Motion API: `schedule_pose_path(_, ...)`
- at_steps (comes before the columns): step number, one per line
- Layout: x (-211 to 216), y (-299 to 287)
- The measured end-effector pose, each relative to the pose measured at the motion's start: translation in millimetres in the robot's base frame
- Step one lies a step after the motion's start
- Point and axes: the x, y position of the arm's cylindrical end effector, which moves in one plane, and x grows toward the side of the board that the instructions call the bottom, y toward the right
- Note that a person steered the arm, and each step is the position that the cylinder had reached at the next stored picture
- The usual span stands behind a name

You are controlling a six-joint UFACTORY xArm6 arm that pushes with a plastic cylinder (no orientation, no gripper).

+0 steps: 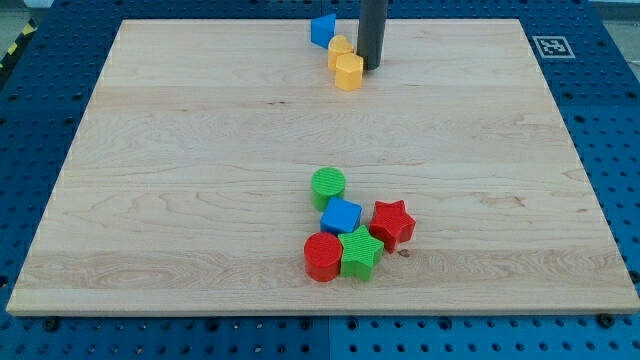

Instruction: Push the arm top left of red circle

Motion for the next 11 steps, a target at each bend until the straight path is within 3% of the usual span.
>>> schedule_pose_path(3,0,-18)
schedule_pose_path(4,16,18)
schedule_pose_path(6,111,41)
schedule_pose_path(9,137,-125)
schedule_pose_path(10,194,-161)
schedule_pose_path(11,270,-149)
